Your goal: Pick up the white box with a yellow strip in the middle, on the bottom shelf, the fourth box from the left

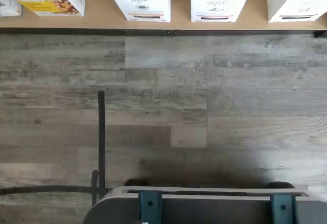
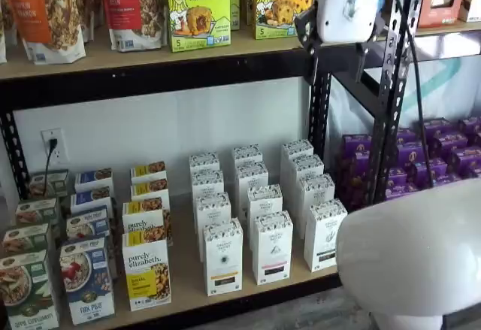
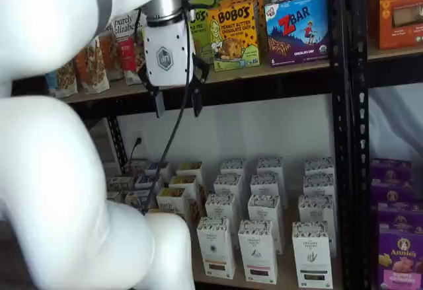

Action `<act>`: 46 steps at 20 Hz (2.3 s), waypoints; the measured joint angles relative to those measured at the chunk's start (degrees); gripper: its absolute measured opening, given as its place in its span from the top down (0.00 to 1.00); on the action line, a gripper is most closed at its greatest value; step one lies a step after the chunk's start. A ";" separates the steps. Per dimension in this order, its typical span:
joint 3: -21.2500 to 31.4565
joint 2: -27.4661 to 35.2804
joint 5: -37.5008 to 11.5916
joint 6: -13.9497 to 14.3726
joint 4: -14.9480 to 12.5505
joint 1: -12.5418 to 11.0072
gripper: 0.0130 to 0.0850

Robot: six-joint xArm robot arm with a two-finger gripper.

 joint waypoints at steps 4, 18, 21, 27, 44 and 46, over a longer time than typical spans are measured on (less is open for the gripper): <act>3.29 0.61 -4.14 0.97 -0.31 1.29 0.00; 13.02 5.74 -21.41 9.76 -2.70 10.68 0.00; 14.51 7.33 -25.01 10.89 -3.13 11.77 0.00; 16.40 12.99 -31.95 12.62 -3.79 13.36 0.00; 18.58 29.62 -51.97 13.66 -2.74 15.55 0.00; 18.31 31.85 -54.29 13.55 -2.44 15.75 0.00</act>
